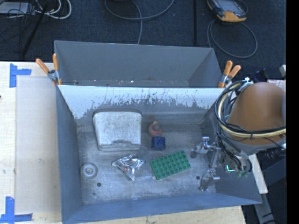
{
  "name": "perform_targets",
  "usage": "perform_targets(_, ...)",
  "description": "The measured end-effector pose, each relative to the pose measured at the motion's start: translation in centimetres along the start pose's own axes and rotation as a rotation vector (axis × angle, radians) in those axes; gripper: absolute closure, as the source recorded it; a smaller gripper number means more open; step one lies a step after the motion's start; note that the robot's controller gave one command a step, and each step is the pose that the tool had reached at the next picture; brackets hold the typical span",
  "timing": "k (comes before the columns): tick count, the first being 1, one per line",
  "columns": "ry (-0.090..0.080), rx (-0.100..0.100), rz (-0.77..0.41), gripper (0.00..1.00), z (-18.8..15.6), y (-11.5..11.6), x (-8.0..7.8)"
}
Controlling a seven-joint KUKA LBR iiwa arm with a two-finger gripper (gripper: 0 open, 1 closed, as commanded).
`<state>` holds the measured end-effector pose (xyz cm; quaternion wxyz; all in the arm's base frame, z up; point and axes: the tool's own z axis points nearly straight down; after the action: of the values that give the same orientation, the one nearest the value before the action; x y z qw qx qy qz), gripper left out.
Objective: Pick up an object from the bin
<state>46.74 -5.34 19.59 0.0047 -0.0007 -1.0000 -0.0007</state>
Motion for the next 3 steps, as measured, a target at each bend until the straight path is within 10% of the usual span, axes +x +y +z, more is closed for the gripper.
perform_targets(1,-0.021,0.003,-0.294,0.00,12.2,1.0,-5.6)
perform_targets(2,-0.014,0.004,-0.297,1.00,12.0,0.9,-5.4)
perform_targets(3,-0.017,0.003,-0.314,1.00,0.2,3.5,-5.2)
